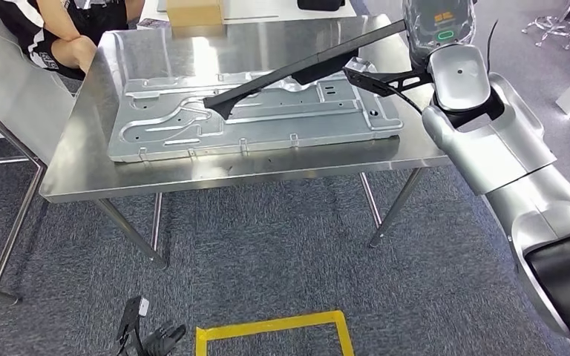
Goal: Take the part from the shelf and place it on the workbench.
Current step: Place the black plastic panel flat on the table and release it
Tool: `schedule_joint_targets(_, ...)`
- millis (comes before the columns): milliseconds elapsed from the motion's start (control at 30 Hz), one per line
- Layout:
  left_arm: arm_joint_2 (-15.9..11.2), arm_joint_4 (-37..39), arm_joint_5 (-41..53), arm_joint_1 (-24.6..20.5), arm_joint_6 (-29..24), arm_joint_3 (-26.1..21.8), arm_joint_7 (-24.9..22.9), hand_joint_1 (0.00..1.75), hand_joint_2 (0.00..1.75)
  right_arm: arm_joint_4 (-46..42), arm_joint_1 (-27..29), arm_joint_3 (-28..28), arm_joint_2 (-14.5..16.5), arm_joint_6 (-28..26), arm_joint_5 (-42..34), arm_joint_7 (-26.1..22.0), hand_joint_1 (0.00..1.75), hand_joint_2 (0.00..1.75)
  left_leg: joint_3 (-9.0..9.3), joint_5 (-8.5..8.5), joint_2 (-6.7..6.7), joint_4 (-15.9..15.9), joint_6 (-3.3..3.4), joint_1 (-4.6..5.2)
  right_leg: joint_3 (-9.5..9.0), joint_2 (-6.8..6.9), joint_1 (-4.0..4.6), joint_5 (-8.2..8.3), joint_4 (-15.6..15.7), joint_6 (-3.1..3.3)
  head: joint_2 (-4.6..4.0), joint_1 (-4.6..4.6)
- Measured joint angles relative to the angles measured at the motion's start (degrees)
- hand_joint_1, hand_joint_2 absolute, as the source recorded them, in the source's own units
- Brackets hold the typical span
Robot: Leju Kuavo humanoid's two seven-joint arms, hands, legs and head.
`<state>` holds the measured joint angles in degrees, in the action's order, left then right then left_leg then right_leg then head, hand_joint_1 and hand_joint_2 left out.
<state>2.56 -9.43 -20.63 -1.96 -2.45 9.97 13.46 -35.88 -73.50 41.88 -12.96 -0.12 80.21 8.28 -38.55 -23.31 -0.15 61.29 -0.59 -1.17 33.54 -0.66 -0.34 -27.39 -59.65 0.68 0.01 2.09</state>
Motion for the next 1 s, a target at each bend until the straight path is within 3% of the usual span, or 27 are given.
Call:
schedule_joint_targets(167, 0.0, 0.0, 0.0, 0.1, 0.0, 0.0, 0.1, 0.0, 1.75, 0.0, 0.1, 0.0, -0.4, 0.1, 0.0, 0.0, 1.75, 1.75, 0.96, -0.93, -0.11, -1.7, 1.6, 0.05, 0.85, -0.03, 0.04, -1.35, -1.4, -1.06, 0.0, -0.04)
schedule_joint_targets(233, 0.0, 0.0, 0.0, 0.1, 0.0, -0.1, 0.1, 0.0, 1.75, 0.0, 0.2, 0.0, -0.6, 0.1, 0.0, -0.1, 1.75, 1.75, 1.47, -1.2, -0.12, -1.9, 2.21, 0.01, 3.72, 0.15, -0.02, -3.83, -6.9, -1.31, -0.01, -0.04)
schedule_joint_targets(300, 0.0, 0.0, 0.0, 0.2, 0.0, -0.1, 0.1, 0.0, 1.75, 0.0, 0.6, 0.0, -0.8, 0.1, 0.0, -0.1, 1.75, 1.75, 2.03, -1.73, -0.16, -1.9, 2.58, 0.13, 8.32, 0.19, -0.02, -6.03, -14.5, -1.46, 0.0, -0.04)
schedule_joint_targets(333, 0.0, 0.0, 0.0, 0.2, 0.0, -0.1, 0.1, 0.0, 1.75, 0.0, 0.9, 0.0, -0.9, 0.1, 0.0, -0.1, 1.75, 1.75, 2.47, -2.08, -0.19, -1.9, 2.65, 0.19, 9.96, 0.2, -0.02, -5.73, -16.4, -1.47, 0.0, -0.04)
schedule_joint_targets(367, 0.0, 0.0, 0.0, 0.3, 0.0, -0.1, 0.1, 0.0, 1.75, 0.0, 1.1, 0.0, -1.0, 0.1, 0.0, -0.1, 1.75, 1.75, 3.05, -2.5, -0.23, -1.9, 2.65, 0.24, 10.56, 0.21, -0.01, -4.17, -16.1, -1.41, 0.0, -0.04)
schedule_joint_targets(433, 0.0, 0.0, 0.0, 0.3, 0.0, -0.1, 0.1, 0.0, 1.75, 0.0, 1.2, 0.0, -1.0, 0.1, 0.0, -0.1, 1.75, 1.75, 4.47, -3.49, -0.3, -1.9, 2.55, 0.32, 8.53, 0.24, 0.07, 1.49, -9.2, -0.97, -0.01, -0.05)
schedule_joint_targets(500, 0.0, 0.0, 0.0, 0.2, 0.0, -0.1, 0.1, 0.0, 1.75, 0.0, 1.0, 0.0, -1.1, 0.1, 0.0, -0.1, 1.75, 1.75, 5.32, -4.21, -0.33, -2.0, 2.24, 0.44, 5.78, 0.27, 0.51, 4.9, -2.9, -0.32, 0.0, -0.04)
schedule_joint_targets(567, 0.1, 0.0, 0.0, 0.2, 0.0, -0.1, 0.1, 0.0, 1.75, 0.0, 0.8, 0.0, -1.1, 0.1, 0.0, -0.1, 1.75, 1.75, 5.41, -4.44, -0.3, -2.2, 1.8, 0.46, 4.81, 0.31, 0.98, 4.66, -1.2, 0.21, 0.01, -0.04)
schedule_joint_targets(667, 0.2, 0.0, -0.1, 0.1, 0.0, -0.1, 0.0, 0.0, 1.75, -0.1, 0.8, 0.0, -1.2, 0.1, 0.0, -0.1, 1.75, 1.75, 5.01, -5.37, -0.14, -1.3, 1.0, 0.57, 3.73, 0.43, 0.54, 3.89, 0.6, 0.91, 0.01, -0.03)
schedule_joint_targets(733, 0.2, 0.0, -0.2, 0.0, -0.2, -0.1, -0.2, 0.0, 1.75, -0.2, 0.9, 0.0, -1.2, 0.2, 0.1, -0.1, 1.75, 1.75, 2.36, -7.49, -0.05, 3.8, 0.46, 0.46, 2.81, 0.55, 0.16, 3.6, 1.3, 1.31, 0.0, -0.02)
schedule_joint_targets(800, 0.2, 0.0, -0.2, 0.1, -0.2, -0.2, -0.4, 0.0, 1.75, -0.2, 1.1, 0.0, -1.2, 0.2, 0.2, -0.1, 1.75, 1.75, -2.29, -9.71, -0.03, 11.4, 0.03, 0.27, 2.4, 0.53, 0.12, 3.13, 1.2, 1.61, -0.01, -0.02)
schedule_joint_targets(833, 0.2, 0.0, -0.2, 0.2, -0.3, -0.2, -0.5, 0.0, 1.75, -0.2, 1.2, 0.0, -1.2, 0.3, 0.3, -0.1, 1.75, 1.75, -4.14, -9.77, -0.02, 13.8, -0.13, 0.17, 2.2, 0.45, 0.11, 2.84, 1.1, 1.62, -0.01, -0.01)
schedule_joint_targets(867, 0.2, 0.0, -0.2, 0.2, -0.3, -0.2, -0.5, 0.0, 1.75, -0.2, 1.3, 0.0, -1.1, 0.3, 0.3, -0.1, 1.75, 1.75, -4.98, -8.66, -0.02, 14.0, -0.22, 0.09, 1.94, 0.35, 0.06, 2.48, 0.9, 1.52, -0.01, -0.01)
schedule_joint_targets(900, 0.1, 0.0, -0.2, 0.2, -0.4, -0.2, -0.5, 0.0, 1.75, -0.2, 1.4, 0.0, -1.1, 0.3, 0.3, -0.1, 1.75, 1.75, -4.59, -6.47, -0.01, 11.9, -0.26, 0.02, 1.61, 0.25, -0.02, 2.07, 0.7, 1.34, -0.01, -0.01)
schedule_joint_targets(967, 0.1, 0.0, -0.1, 0.2, -0.4, -0.2, -0.5, 0.0, 1.75, -0.2, 1.3, 0.0, -1.1, 0.3, 0.3, -0.2, 1.75, 1.75, -1.69, -1.83, 0.04, 4.4, -0.21, 0.0, 1.0, 0.14, -0.13, 1.08, 0.1, 0.74, -0.01, -0.02)
schedule_joint_targets(1000, 0.0, 0.0, -0.1, 0.2, -0.3, -0.2, -0.5, 0.0, 1.75, -0.2, 1.3, 0.0, -1.2, 0.3, 0.4, -0.3, 1.75, 1.75, -0.37, -0.77, -0.01, 1.3, -0.06, 0.07, 0.96, 0.08, -0.08, 0.68, -0.2, 0.41, 0.0, -0.03)
